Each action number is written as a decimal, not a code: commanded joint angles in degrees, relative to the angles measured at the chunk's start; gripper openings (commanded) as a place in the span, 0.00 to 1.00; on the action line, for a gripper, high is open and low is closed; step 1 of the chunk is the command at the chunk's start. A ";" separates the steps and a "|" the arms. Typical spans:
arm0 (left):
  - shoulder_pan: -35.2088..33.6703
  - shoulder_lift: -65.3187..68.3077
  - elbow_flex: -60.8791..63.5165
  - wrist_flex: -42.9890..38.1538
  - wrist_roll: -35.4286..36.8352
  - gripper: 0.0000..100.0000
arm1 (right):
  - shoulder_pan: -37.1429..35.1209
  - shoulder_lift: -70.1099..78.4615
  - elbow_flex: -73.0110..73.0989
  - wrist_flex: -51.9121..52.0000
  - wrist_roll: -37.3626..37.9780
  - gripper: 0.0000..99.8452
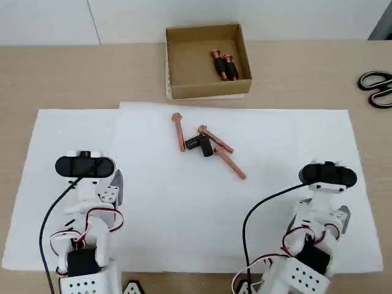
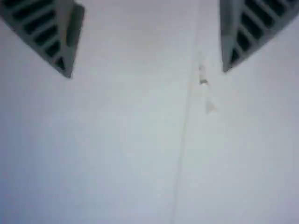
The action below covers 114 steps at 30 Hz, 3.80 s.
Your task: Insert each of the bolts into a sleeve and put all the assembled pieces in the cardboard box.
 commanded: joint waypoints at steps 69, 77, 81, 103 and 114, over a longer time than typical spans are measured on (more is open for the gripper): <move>0.53 -0.35 -0.22 -1.23 0.00 0.20 | 0.48 -7.16 0.44 5.32 0.35 0.25; 0.53 -0.35 -0.22 -1.23 0.00 0.20 | 0.48 -7.16 0.44 5.32 0.35 0.25; 0.53 -0.35 -0.22 -1.23 0.00 0.20 | 0.48 -7.16 0.44 5.32 0.35 0.25; 0.53 -0.35 -0.22 -1.23 0.00 0.20 | -1.10 -7.60 0.44 5.32 0.53 0.25; 0.53 -0.35 -0.22 -1.23 0.00 0.20 | -1.10 -7.60 0.44 5.32 0.53 0.25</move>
